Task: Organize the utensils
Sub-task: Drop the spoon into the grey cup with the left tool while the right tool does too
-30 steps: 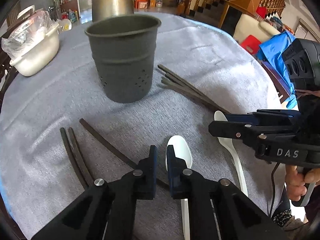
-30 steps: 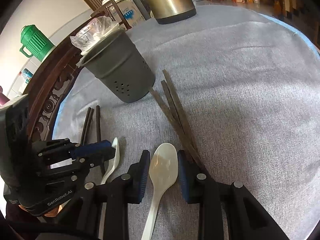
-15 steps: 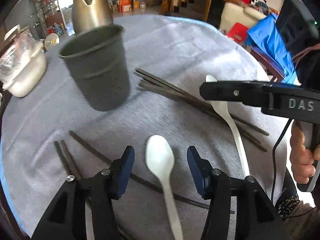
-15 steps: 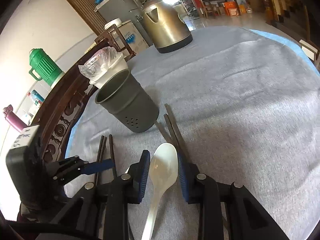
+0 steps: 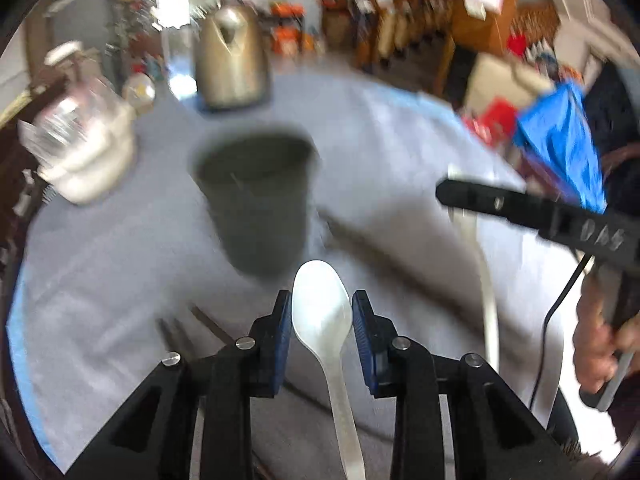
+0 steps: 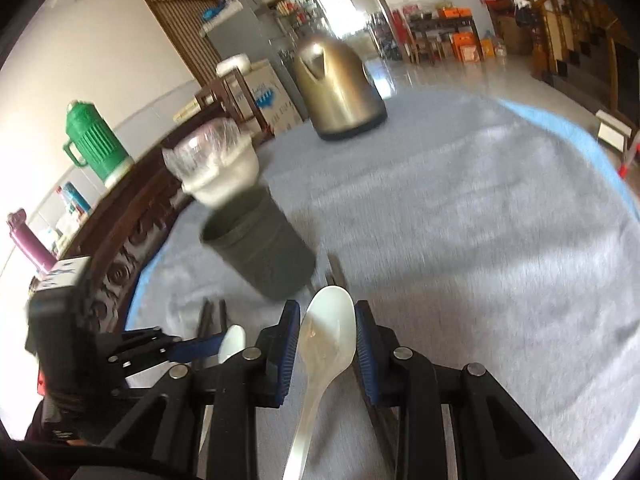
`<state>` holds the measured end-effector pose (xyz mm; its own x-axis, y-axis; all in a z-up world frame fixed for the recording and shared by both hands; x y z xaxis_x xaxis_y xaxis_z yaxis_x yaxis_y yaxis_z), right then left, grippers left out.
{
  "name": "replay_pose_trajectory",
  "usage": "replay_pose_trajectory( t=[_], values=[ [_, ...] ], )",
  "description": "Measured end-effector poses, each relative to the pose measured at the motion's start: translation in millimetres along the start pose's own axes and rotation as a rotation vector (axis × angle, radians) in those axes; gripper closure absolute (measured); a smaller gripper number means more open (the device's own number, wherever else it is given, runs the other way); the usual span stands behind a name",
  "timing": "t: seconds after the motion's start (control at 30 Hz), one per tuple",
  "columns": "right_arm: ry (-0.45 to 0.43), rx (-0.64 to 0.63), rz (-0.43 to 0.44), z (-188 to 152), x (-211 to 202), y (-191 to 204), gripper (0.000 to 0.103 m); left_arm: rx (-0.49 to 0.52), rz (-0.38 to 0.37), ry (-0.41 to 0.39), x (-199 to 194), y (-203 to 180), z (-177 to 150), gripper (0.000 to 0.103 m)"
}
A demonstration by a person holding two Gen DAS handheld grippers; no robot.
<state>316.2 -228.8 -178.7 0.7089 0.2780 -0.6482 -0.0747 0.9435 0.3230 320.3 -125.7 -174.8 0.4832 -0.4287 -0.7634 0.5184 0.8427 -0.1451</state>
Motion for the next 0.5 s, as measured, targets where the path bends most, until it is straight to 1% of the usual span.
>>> replay_pose_trajectory(
  t=[0.03,0.07,0.1,0.2,0.23,0.27,0.33,0.4,0.47,0.5],
  values=[
    [-0.02,-0.001,-0.001,7,-2,1,0.074,-0.022,0.01,-0.046,-8,5,11,0.071],
    [-0.057,-0.006,-0.006,18,-5,3,0.074,-0.061,0.022,-0.112,-19,13,29,0.071],
    [-0.097,-0.007,-0.012,30,-7,6,0.074,-0.093,0.029,-0.154,-23,17,41,0.071],
    [-0.22,0.015,-0.029,71,-11,9,0.074,-0.219,0.059,-0.298,-41,43,81,0.071],
    [-0.249,0.023,-0.035,83,-10,11,0.074,-0.256,0.079,-0.34,-48,54,91,0.071],
    [-0.278,0.032,-0.044,95,-9,12,0.074,-0.303,0.098,-0.4,-51,64,105,0.071],
    [-0.332,0.045,-0.062,116,-3,15,0.074,-0.36,0.108,-0.466,-56,78,121,0.071],
    [-0.371,0.042,-0.083,133,6,19,0.074,-0.417,0.119,-0.52,-49,89,133,0.071],
    [-0.404,0.035,-0.103,145,15,23,0.074,-0.456,0.143,-0.555,-37,99,139,0.071],
    [-0.421,0.023,-0.116,151,21,26,0.074,-0.469,0.146,-0.558,-38,108,137,0.071]
  ],
)
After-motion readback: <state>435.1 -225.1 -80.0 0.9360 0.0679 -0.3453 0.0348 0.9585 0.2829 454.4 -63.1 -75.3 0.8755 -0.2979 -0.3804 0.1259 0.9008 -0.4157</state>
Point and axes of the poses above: each gripper's, at about its wrist camera, not at the fingertips, and x roughly the way its jaws point, y to its left, z to its top, the point moved 8 cm from there along x, roughly the way its jaws point, and after that the axes turned 6 degrees about -x, right-handed, at the moved point
